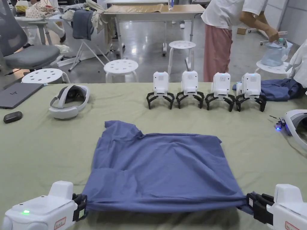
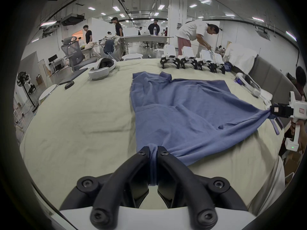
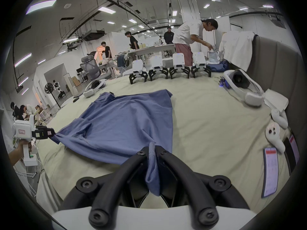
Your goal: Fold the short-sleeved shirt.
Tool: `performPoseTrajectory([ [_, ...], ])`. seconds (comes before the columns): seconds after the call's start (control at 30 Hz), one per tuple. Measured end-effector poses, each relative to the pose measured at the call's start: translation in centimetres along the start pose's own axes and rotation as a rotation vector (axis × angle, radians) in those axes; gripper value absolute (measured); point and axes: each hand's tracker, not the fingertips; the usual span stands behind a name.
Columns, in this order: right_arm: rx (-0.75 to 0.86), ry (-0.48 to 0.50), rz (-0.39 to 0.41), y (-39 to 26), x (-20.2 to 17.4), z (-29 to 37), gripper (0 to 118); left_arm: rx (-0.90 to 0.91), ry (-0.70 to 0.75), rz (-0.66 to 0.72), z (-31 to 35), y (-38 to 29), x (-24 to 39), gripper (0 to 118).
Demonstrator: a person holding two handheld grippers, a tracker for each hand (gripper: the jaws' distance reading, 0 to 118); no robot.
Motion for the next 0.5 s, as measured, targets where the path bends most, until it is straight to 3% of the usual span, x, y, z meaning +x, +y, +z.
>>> performPoseTrajectory([
  [0.17,-0.039,0.002,-0.004,-3.3,0.3,2.3,8,-0.024,-0.004,-0.05,2.4,-2.7,0.9,5],
  [0.5,-0.085,0.007,-0.073,-7.4,0.8,5.9,8,-0.076,-0.015,0.013,5.0,-7.2,1.1,5],
])
